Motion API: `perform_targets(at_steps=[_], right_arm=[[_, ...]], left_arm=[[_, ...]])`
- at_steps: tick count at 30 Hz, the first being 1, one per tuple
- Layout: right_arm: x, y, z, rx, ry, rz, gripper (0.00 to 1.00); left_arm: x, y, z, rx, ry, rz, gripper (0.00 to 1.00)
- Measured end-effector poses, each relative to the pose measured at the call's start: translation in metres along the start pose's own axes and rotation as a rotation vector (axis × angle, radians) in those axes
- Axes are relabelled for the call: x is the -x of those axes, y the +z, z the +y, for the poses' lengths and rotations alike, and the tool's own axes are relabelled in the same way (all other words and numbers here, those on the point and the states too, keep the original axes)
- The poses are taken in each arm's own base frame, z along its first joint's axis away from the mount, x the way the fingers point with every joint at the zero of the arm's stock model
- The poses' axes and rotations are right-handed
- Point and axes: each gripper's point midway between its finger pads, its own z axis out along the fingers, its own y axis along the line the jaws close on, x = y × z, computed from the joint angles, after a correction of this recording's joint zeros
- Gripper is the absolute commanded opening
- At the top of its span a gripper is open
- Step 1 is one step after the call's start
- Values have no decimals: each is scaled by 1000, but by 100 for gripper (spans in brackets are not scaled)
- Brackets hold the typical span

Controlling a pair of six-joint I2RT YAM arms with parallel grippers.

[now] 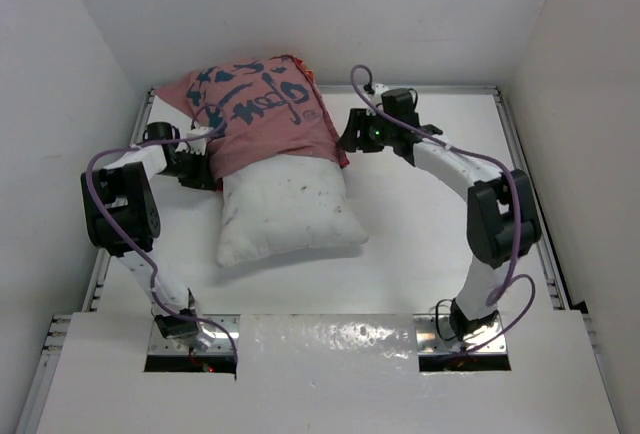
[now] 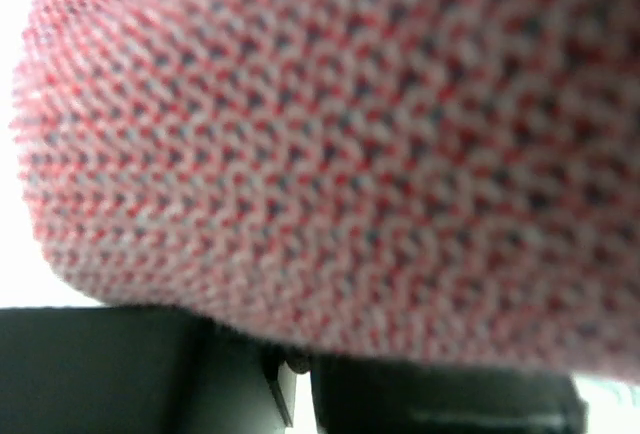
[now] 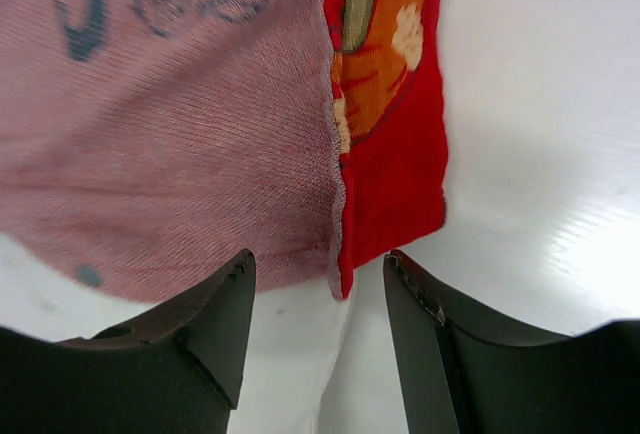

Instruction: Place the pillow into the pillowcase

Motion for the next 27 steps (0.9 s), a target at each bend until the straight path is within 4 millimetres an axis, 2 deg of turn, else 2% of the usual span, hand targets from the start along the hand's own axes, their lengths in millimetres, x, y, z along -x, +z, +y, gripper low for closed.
perform_targets(at_steps=[3, 7, 8, 10, 11, 15, 18, 19, 21, 25, 27], right_arm=[[-27, 27, -2, 15, 26, 73, 52], [-62, 51, -11, -2, 69, 156, 38], [-65, 54, -12, -4, 77, 163, 29], [-65, 57, -12, 0, 89, 157, 15], [-64, 58, -12, 3, 90, 152, 0], [-56, 54, -8, 16, 78, 123, 0], [-51, 36, -2, 18, 43, 95, 0], [-47, 27, 1, 21, 28, 83, 0], [-26, 6, 14, 38, -7, 29, 0], [32, -42, 50, 90, -82, -123, 0], [69, -68, 70, 129, -113, -210, 0]], left_arm=[[2, 1, -1, -8, 4, -12, 0], [-2, 1, -5, -25, 10, -9, 0], [-4, 1, -6, -28, 15, -7, 0], [-6, -4, -11, -38, 32, -4, 0], [-5, -6, -13, -42, 44, -4, 0], [-1, -25, -29, -84, 110, -24, 0], [15, -45, -45, -149, 158, -61, 0], [26, -54, -50, -172, 184, -86, 0], [52, -73, -59, -208, 230, -140, 0], [109, -123, -84, -268, 313, -277, 0], [136, -152, -98, -297, 330, -350, 0]])
